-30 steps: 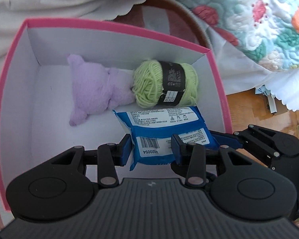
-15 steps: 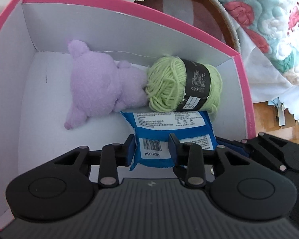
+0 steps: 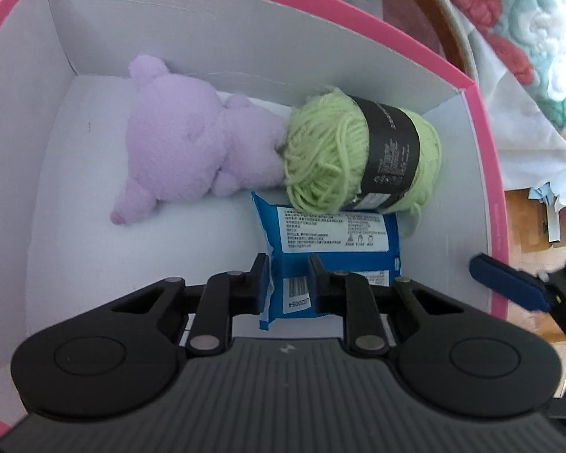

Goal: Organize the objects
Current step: 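Open the left tool to release the wipe pack beside the yarn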

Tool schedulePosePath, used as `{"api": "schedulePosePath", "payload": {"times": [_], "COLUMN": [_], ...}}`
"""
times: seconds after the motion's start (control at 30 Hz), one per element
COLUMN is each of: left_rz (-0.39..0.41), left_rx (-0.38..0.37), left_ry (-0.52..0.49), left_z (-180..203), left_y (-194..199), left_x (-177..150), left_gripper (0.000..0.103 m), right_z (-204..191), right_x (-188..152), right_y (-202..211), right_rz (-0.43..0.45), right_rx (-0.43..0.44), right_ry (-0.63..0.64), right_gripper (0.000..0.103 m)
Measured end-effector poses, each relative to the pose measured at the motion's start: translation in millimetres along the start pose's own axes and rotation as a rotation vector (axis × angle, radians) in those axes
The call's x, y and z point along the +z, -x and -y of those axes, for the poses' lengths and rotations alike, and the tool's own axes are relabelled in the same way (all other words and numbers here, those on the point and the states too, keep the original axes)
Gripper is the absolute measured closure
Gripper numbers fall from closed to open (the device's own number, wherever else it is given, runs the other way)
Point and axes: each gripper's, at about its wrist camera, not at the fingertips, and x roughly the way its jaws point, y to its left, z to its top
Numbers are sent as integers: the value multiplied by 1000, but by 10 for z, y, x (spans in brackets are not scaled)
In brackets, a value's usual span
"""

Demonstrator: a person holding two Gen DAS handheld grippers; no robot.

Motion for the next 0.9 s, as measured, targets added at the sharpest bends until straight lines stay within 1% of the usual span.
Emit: {"api": "schedulePosePath", "payload": {"times": [0.1, 0.13, 0.23, 0.37, 0.4, 0.43, 0.47, 0.53, 0.57, 0.63, 0.7, 0.8, 0.9], "left_rz": [4, 6, 20, 24, 20, 12, -2, -11, -2, 26, 53, 80, 95], "left_rx": [-4, 0, 27, 53, 53, 48, 45, 57, 70, 88, 104, 131, 130], "left_ry": [2, 1, -20, -46, -51, -51, -49, -61, -75, -98, -133, -186, -194], "left_z": [68, 97, 171, 239, 247, 247, 239, 239, 253, 287, 345, 442, 452], "left_y": [-15, -20, -28, -33, -28, -21, -12, 26, 70, 180, 307, 497, 704], "left_x": [-20, -24, -30, -45, -48, -48, -47, -53, -62, -81, -109, -173, -270], "left_gripper": [83, 83, 83, 83, 79, 78, 77, 75, 74, 67, 62, 62, 55], "right_z": [121, 158, 208, 227, 232, 240, 245, 248, 253, 259, 249, 211, 168], "right_x": [-126, -170, -270, -269, -310, -310, -313, -314, -315, -323, -332, -332, -333], "right_y": [146, 189, 245, 227, 248, 252, 260, 271, 277, 296, 324, 383, 465], "right_rz": [41, 57, 92, 113, 117, 120, 123, 126, 130, 137, 144, 149, 158], "right_rx": [20, 34, 75, 104, 110, 118, 126, 137, 142, 153, 160, 165, 165], "right_ry": [-28, -42, -75, -100, -107, -116, -125, -136, -142, -154, -160, -147, -136], "right_gripper": [61, 62, 62, 62, 62, 62, 59, 58, 58, 57, 57, 57, 56]}}
